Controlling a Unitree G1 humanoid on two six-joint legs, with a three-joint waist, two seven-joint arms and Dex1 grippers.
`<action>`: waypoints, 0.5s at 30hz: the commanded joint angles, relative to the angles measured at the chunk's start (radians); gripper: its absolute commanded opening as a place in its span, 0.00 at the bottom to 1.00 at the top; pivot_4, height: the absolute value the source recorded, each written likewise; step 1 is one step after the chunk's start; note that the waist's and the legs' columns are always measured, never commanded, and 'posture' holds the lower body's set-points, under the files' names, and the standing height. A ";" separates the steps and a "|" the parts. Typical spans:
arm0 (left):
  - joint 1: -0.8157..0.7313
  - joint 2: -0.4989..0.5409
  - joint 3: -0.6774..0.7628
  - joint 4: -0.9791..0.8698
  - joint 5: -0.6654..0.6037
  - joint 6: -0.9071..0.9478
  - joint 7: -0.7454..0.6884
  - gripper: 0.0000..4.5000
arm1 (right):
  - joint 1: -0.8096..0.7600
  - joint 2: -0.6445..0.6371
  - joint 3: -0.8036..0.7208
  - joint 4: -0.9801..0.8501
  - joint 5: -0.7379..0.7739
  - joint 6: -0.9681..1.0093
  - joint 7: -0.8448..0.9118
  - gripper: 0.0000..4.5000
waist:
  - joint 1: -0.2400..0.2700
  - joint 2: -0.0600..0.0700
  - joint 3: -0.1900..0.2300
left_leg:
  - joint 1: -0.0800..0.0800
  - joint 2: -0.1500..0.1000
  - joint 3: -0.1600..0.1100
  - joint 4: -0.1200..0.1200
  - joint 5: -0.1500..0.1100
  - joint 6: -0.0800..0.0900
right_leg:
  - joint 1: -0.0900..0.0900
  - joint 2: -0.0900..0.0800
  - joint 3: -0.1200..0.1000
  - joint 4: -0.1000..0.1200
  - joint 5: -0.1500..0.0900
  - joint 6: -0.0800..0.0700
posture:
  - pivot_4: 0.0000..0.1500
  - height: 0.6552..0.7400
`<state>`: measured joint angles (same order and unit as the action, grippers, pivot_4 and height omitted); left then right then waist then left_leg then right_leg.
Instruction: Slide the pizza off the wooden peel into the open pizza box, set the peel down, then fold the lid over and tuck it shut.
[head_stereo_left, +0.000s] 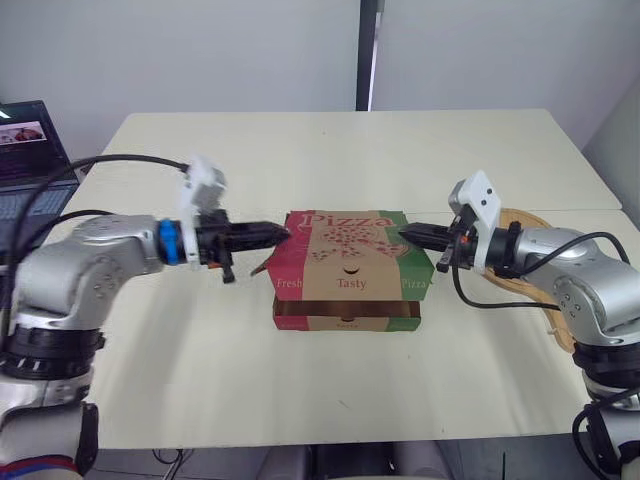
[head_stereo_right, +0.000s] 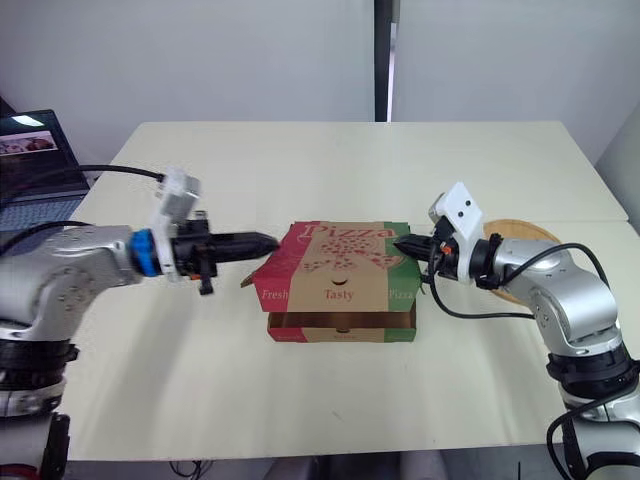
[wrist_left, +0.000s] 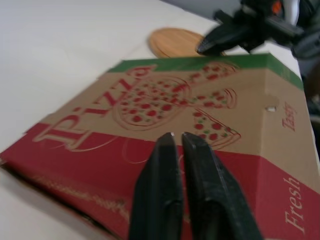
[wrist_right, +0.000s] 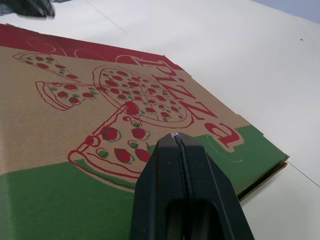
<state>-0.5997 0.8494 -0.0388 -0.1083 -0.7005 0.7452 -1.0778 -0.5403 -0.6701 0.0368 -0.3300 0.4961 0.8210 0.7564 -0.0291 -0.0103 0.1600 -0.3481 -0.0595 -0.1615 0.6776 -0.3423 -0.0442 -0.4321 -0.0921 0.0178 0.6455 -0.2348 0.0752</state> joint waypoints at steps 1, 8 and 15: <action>-0.053 -0.032 -0.045 0.034 0.075 -0.078 -0.048 0.01 | -0.001 -0.012 -0.046 -0.030 -0.016 -0.060 -0.011 0.00 | 0.000 0.000 0.000 | 0.000 0.000 0.000 0.000 0.000 0.000 | 0.000 0.000 0.000 0.000 0.000 0.000 | 1.00 1.00; -0.107 -0.060 -0.107 0.115 0.187 -0.170 -0.128 0.01 | 0.172 -0.200 -0.123 -0.008 -0.092 -0.195 0.090 0.00 | 0.006 -0.001 0.000 | -0.001 -0.001 0.000 0.000 0.000 0.000 | 0.000 0.000 -0.001 -0.001 0.000 0.000 | 1.00 1.00; -0.165 -0.105 -0.130 0.167 0.244 -0.205 -0.183 0.01 | 0.238 -0.178 -0.071 -0.032 -0.077 -0.211 0.124 0.00 | -0.006 -0.001 0.001 | 0.000 0.000 0.001 0.001 0.000 0.000 | 0.001 0.000 0.000 0.000 0.000 0.000 | 1.00 1.00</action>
<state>-0.7484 0.7412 -0.1696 0.0580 -0.4678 0.5573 -1.2443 -0.2933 -0.8590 -0.0433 -0.3250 0.4081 0.6240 0.8739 -0.0353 -0.0113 0.1606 -0.3475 -0.0590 -0.1611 0.6785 -0.3423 -0.0438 -0.4309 -0.0913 0.0175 0.6458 -0.2348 0.0754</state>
